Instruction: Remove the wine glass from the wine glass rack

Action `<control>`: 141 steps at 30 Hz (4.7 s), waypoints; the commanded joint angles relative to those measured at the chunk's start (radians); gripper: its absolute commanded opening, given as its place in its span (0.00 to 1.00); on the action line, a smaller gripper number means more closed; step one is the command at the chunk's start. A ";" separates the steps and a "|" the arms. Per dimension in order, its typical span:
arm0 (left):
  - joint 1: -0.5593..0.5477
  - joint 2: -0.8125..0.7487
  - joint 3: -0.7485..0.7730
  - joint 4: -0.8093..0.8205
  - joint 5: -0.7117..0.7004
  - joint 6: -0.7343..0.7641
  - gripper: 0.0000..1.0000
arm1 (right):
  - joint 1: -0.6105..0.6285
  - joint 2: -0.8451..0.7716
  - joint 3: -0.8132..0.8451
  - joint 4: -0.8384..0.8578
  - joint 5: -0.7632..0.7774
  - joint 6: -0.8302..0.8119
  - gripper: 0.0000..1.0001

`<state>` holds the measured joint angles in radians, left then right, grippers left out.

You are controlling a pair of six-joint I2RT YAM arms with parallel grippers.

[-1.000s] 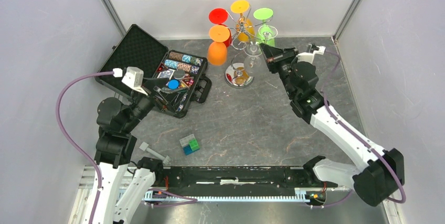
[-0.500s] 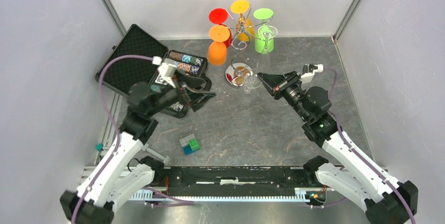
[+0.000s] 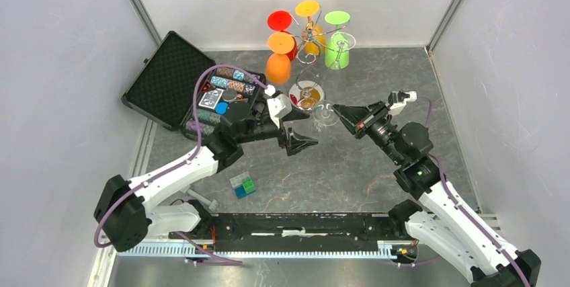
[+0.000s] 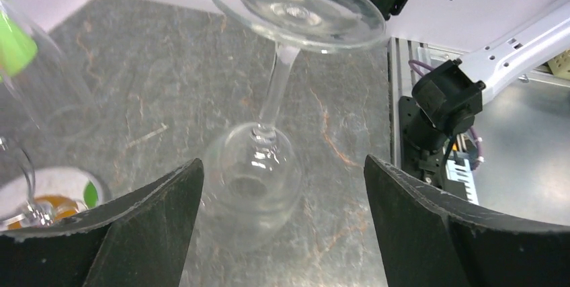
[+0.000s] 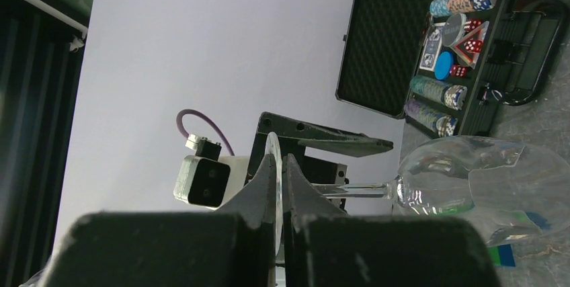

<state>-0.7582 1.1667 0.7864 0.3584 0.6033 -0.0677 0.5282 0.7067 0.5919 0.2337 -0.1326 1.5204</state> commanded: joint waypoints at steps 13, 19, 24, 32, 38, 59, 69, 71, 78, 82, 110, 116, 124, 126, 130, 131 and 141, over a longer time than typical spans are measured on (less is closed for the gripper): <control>-0.042 0.187 0.160 0.290 0.146 0.025 0.51 | -0.003 -0.009 0.052 0.032 -0.050 0.040 0.00; -0.043 0.206 0.157 0.277 0.147 0.019 0.40 | -0.002 0.003 0.043 0.070 -0.076 0.067 0.00; -0.043 0.212 0.148 0.295 0.147 -0.012 0.36 | -0.016 0.008 0.014 0.144 -0.110 0.113 0.00; -0.043 0.194 0.112 0.339 0.109 -0.054 0.18 | -0.109 0.009 -0.037 0.254 -0.204 0.197 0.00; -0.043 0.208 0.135 0.332 0.074 -0.070 0.02 | -0.140 0.044 -0.041 0.311 -0.279 0.197 0.16; -0.055 -0.041 0.018 0.654 -0.753 -0.605 0.02 | -0.108 -0.100 -0.097 0.364 -0.276 -0.271 0.98; -0.055 -0.089 0.024 0.623 -0.975 -0.877 0.02 | 0.191 0.064 0.023 0.453 -0.142 -0.378 0.96; -0.055 -0.085 0.023 0.643 -0.981 -0.881 0.02 | 0.224 0.073 0.017 0.491 -0.089 -0.399 0.91; -0.055 -0.096 -0.002 0.639 -1.020 -0.938 0.02 | 0.247 0.045 0.025 0.531 0.033 -0.474 0.89; -0.055 -0.079 0.001 0.653 -1.016 -0.968 0.02 | 0.248 0.078 0.043 0.486 0.045 -0.443 0.82; -0.055 -0.101 -0.018 0.644 -0.998 -1.057 0.02 | 0.265 0.310 0.112 0.712 -0.017 -0.203 0.37; -0.055 -0.099 -0.043 0.677 -0.993 -1.047 0.02 | 0.265 0.306 0.106 0.689 0.003 -0.184 0.40; -0.055 -0.095 -0.046 0.708 -0.982 -0.985 0.02 | 0.265 0.331 0.108 0.560 0.037 -0.099 0.32; -0.055 -0.092 -0.062 0.740 -0.982 -0.969 0.02 | 0.264 0.347 0.088 0.612 0.039 -0.069 0.30; -0.055 -0.072 -0.101 0.861 -0.987 -0.944 0.02 | 0.266 0.363 0.071 0.682 0.043 -0.044 0.16; -0.055 -0.064 -0.106 0.889 -0.987 -0.941 0.02 | 0.265 0.366 0.072 0.685 0.041 -0.043 0.12; -0.055 -0.078 -0.111 0.911 -0.956 -0.867 0.34 | 0.266 0.343 0.058 0.696 0.082 -0.119 0.00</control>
<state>-0.8074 1.1194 0.6720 1.1767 -0.3870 -1.0214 0.7967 1.0653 0.6567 0.9165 -0.1085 1.4563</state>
